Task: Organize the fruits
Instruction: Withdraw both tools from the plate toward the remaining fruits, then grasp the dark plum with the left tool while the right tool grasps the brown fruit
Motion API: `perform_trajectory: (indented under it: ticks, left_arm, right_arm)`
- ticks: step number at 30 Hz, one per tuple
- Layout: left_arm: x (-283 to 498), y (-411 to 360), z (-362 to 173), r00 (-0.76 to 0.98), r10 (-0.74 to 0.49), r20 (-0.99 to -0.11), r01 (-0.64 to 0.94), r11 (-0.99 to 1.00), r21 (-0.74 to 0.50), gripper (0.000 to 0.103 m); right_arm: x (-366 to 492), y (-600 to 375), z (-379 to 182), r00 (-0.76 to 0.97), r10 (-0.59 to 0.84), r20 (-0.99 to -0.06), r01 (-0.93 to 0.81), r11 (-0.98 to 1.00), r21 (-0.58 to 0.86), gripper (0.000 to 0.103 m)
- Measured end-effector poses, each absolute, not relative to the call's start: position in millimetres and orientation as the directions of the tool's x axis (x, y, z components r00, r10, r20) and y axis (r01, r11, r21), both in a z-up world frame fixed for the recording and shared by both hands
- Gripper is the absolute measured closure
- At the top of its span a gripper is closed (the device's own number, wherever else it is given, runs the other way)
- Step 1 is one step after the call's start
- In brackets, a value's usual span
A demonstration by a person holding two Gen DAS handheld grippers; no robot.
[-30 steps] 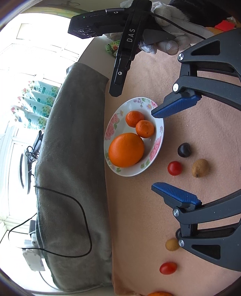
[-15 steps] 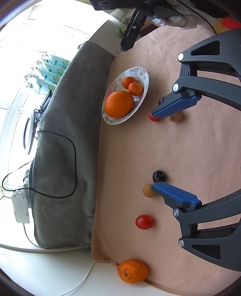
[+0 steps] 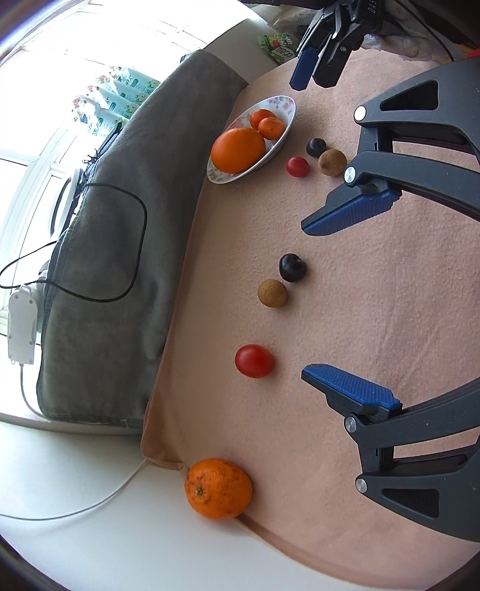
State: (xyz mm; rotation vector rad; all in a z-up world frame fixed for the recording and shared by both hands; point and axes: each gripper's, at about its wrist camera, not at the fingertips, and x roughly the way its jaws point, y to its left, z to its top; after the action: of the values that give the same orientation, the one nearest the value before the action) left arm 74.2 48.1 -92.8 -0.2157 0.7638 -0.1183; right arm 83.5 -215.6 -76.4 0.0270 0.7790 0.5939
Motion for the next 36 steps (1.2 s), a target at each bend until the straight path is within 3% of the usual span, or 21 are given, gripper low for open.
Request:
perform_trajectory:
  ticks: [3,6,10,22,36]
  left_arm:
    - [77.3,49.8,-96.5,0.713,-0.19,-0.675,0.03,0.97,-0.242,0.032]
    - [80.5,46.4,-100.2,0.703,-0.212,-0.678,0.041,0.965,-0.259,0.043]
    - [87.3,38.6,-105.1,0.685,-0.251,-0.684,0.062,0.955,-0.289,0.046]
    - [123.7,11.7,-123.4,0.622,-0.263,-0.738,0.043,0.952,-0.303,0.05]
    - [137.8,10.8,-132.7,0.616,-0.213,-0.758,-0.009,0.961,-0.277,0.068]
  right_arm:
    - [83.3,-209.1,-85.1,0.544,0.505,-0.671,-0.495,0.838,0.229,0.031]
    - [84.2,-204.1,-92.1,0.531,0.496,-0.688,-0.498,0.839,0.22,0.04]
    - [86.9,-198.6,-99.0,0.512,0.493,-0.704,-0.503,0.836,0.22,0.045]
    - [93.2,-192.3,-107.7,0.504,0.483,-0.716,-0.511,0.835,0.203,0.05]
    - [98.5,-186.5,-113.3,0.495,0.485,-0.721,-0.528,0.827,0.194,0.055]
